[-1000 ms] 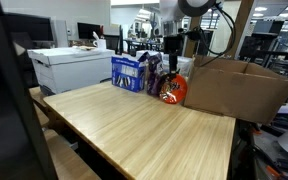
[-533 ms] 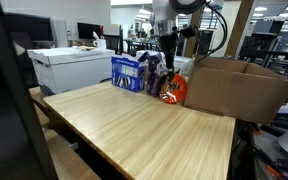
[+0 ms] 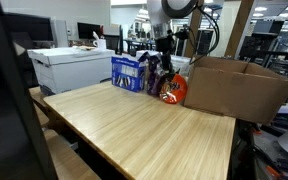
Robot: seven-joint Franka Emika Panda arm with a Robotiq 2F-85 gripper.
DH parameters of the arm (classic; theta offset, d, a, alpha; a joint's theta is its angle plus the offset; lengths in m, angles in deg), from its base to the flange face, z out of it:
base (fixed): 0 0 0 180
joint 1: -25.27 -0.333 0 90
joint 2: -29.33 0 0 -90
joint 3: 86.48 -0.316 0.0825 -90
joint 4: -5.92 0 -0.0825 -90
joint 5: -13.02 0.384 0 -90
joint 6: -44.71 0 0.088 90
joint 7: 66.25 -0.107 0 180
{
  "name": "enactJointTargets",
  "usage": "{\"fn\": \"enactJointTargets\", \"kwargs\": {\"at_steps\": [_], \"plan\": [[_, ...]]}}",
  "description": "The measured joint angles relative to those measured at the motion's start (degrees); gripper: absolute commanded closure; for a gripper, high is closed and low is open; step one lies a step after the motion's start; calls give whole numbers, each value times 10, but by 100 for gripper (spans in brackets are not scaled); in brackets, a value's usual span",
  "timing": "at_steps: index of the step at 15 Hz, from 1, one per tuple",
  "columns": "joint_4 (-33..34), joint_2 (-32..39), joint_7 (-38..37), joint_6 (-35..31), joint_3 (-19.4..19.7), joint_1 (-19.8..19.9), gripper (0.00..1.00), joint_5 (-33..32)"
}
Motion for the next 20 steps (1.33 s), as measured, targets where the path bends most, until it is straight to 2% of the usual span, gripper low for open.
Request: {"fn": "enactJointTargets", "kwargs": {"at_steps": [10,20], "plan": [[37,36,0,38,7,0,0,-18],[44,59,12,45,7,1,0,-21]]}}
